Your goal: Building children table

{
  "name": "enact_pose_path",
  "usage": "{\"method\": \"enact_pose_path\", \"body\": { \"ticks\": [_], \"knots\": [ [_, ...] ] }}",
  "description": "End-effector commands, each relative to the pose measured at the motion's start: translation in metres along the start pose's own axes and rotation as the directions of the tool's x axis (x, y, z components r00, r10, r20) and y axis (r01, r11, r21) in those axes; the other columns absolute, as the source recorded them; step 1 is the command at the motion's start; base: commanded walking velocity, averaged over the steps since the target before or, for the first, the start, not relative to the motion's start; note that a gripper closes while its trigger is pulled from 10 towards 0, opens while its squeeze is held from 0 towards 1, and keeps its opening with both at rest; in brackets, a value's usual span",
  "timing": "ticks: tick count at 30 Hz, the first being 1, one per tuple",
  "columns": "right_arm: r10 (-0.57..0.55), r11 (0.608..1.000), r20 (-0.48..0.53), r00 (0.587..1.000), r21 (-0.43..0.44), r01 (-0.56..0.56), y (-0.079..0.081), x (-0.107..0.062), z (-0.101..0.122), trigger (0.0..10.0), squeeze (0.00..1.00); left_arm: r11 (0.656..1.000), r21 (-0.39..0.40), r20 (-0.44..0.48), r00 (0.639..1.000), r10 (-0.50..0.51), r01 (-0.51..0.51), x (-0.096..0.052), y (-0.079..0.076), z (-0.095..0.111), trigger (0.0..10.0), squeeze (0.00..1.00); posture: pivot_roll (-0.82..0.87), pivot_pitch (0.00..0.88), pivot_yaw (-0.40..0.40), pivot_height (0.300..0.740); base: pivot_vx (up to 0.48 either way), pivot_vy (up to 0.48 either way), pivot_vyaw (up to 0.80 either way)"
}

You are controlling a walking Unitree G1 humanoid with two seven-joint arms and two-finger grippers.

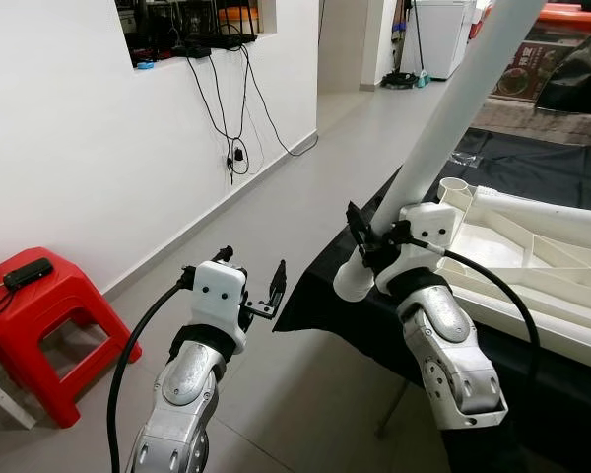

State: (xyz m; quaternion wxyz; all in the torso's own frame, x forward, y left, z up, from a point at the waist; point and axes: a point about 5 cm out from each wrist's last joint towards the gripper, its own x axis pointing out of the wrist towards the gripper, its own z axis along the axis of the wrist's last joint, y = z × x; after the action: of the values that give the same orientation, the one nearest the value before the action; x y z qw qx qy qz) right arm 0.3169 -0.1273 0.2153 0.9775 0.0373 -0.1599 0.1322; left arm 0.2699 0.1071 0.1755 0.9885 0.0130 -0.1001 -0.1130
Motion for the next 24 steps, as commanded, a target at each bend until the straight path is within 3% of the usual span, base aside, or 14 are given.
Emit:
{"method": "enact_pose_path", "body": {
  "ticks": [1,24],
  "knots": [
    [0.008,1.0,0.015,1.0,0.006,-0.008,0.0021,0.0009,0.0009,10.0,0.0,1.0,0.002,0.003,1.0,0.008,-0.008,0.0004,0.0025,0.0003,10.0,0.0,0.03,0.018,-0.012,0.74,0.24,0.0,0.0],
    [0.001,1.0,0.02,1.0,0.014,-0.002,0.0034,0.0023,0.0022,10.0,0.0,1.0,0.023,0.018,1.0,0.007,-0.008,0.0045,0.0029,0.0048,10.0,0.0,0.03,0.032,-0.009,0.74,0.374,0.0,0.0]
  ]
}}
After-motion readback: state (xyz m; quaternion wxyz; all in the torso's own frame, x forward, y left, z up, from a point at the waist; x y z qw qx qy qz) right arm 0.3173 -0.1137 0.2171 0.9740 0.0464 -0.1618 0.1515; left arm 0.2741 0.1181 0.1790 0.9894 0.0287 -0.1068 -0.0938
